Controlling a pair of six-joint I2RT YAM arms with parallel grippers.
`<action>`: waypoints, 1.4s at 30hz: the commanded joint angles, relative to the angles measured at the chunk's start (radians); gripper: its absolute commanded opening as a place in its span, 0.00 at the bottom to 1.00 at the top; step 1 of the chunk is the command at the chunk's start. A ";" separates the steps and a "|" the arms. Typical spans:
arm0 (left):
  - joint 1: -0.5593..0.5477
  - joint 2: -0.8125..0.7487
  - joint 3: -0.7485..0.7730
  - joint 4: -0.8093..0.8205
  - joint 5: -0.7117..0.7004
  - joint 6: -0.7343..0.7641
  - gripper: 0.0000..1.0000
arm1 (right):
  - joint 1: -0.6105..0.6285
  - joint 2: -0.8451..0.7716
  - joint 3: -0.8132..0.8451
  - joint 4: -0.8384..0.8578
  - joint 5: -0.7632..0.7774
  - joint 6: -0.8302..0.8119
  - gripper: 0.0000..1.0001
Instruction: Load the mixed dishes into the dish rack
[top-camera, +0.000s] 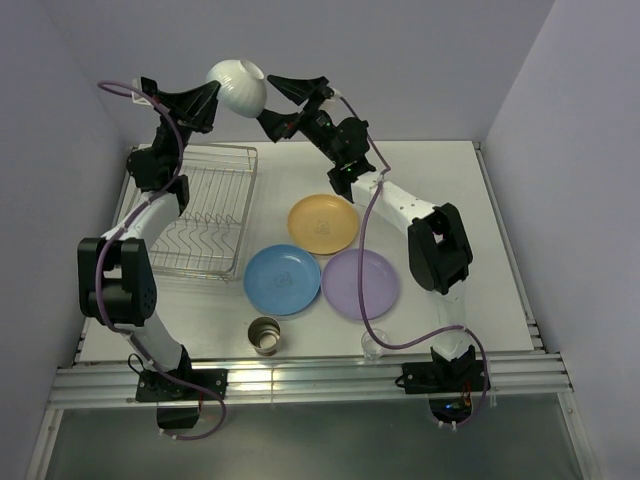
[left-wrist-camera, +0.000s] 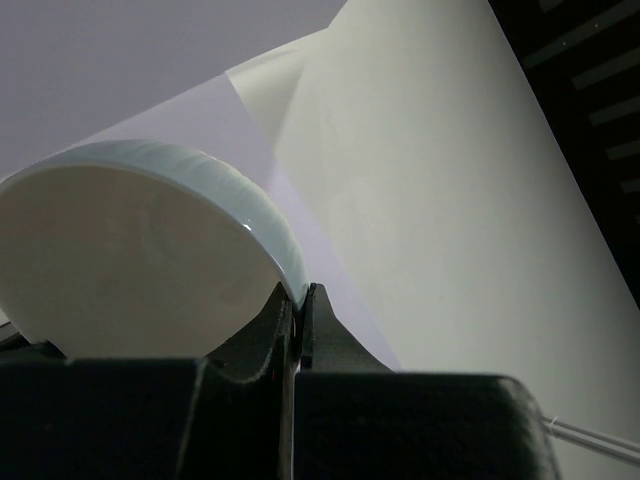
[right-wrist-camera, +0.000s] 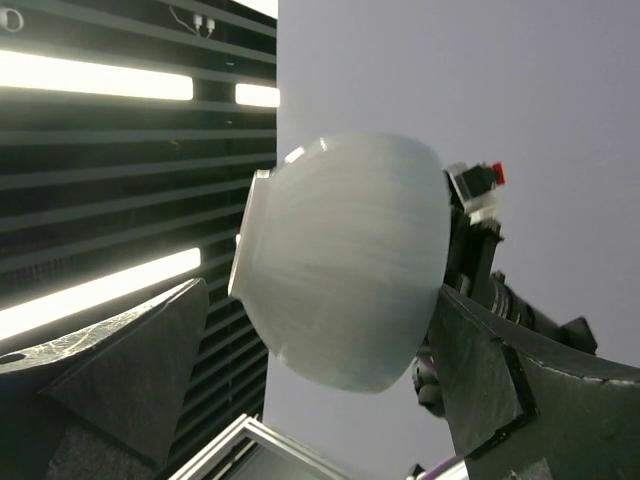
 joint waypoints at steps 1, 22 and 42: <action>-0.008 0.077 0.053 0.483 -0.002 -0.391 0.00 | 0.005 -0.079 0.077 0.190 -0.063 0.842 0.94; -0.012 0.110 0.107 0.482 0.013 -0.398 0.00 | -0.021 -0.132 -0.028 0.192 -0.162 0.804 0.94; 0.028 -0.260 0.108 -0.880 0.341 0.210 0.00 | -0.018 -0.320 0.261 -1.425 -0.476 -0.912 0.95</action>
